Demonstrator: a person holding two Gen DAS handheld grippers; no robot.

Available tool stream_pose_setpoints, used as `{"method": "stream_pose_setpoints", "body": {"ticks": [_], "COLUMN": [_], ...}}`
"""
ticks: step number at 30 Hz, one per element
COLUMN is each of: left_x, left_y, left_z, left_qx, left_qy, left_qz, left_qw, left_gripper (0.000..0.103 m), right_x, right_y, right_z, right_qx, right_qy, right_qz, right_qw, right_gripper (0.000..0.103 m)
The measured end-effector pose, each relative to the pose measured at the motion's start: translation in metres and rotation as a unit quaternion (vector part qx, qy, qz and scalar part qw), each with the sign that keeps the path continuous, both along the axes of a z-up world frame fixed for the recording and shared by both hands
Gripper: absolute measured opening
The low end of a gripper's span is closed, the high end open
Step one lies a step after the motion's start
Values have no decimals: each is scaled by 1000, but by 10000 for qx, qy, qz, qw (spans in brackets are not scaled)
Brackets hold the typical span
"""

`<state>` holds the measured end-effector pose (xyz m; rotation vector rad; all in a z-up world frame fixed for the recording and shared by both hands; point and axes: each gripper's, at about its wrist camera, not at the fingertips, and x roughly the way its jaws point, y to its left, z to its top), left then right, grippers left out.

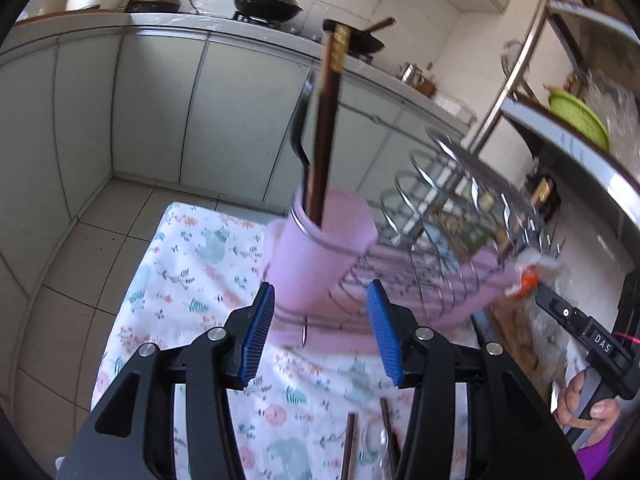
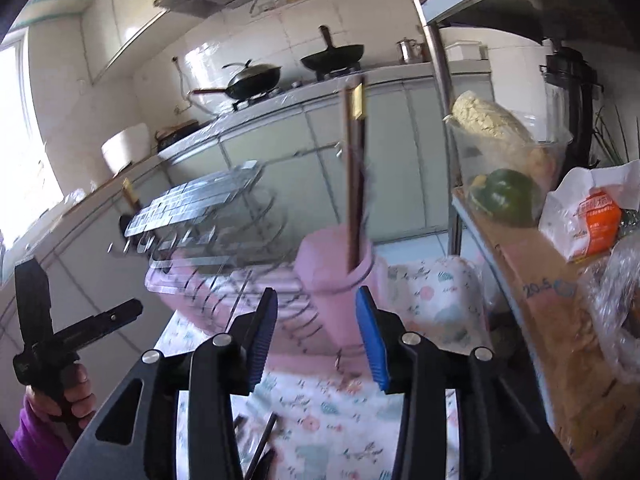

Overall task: Organize utensils
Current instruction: 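Lower both open grippers to the dark chopsticks on the tablecloth, then grasp a dark chopstick with the left gripper while the right grasps another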

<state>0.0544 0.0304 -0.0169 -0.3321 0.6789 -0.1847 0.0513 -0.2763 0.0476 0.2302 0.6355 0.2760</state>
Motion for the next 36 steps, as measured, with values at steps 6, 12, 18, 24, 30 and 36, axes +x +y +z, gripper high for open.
{"method": "stream_pose_setpoints", "body": {"ticks": [6, 12, 18, 24, 30, 36], "left_x": [-19, -31, -30, -11, 20, 32], "left_y": [-21, -40, -53, -75, -93, -112], "left_z": [-11, -33, -61, -79, -93, -111], "left_qx": [341, 554, 586, 974, 1076, 1417], "left_qy": [255, 627, 1174, 1720, 2352, 2747], "left_qz": [-328, -704, -946, -1266, -1605, -1681], "left_qw": [9986, 9940, 9868, 9721, 9525, 9361], "left_gripper": [49, 48, 48, 26, 23, 15], "right_x": [-13, -19, -21, -16, -8, 0], "right_y": [17, 24, 23, 23, 18, 19], "right_z": [-25, -53, -79, -106, -120, -128], "right_qx": [9, 189, 403, 811, 1135, 1186], "right_qy": [393, 871, 1339, 1946, 2251, 2389], "right_qz": [241, 388, 506, 724, 728, 772], "right_qw": [9989, 9953, 9889, 9748, 9650, 9607], "right_gripper": [40, 40, 40, 31, 30, 30]}}
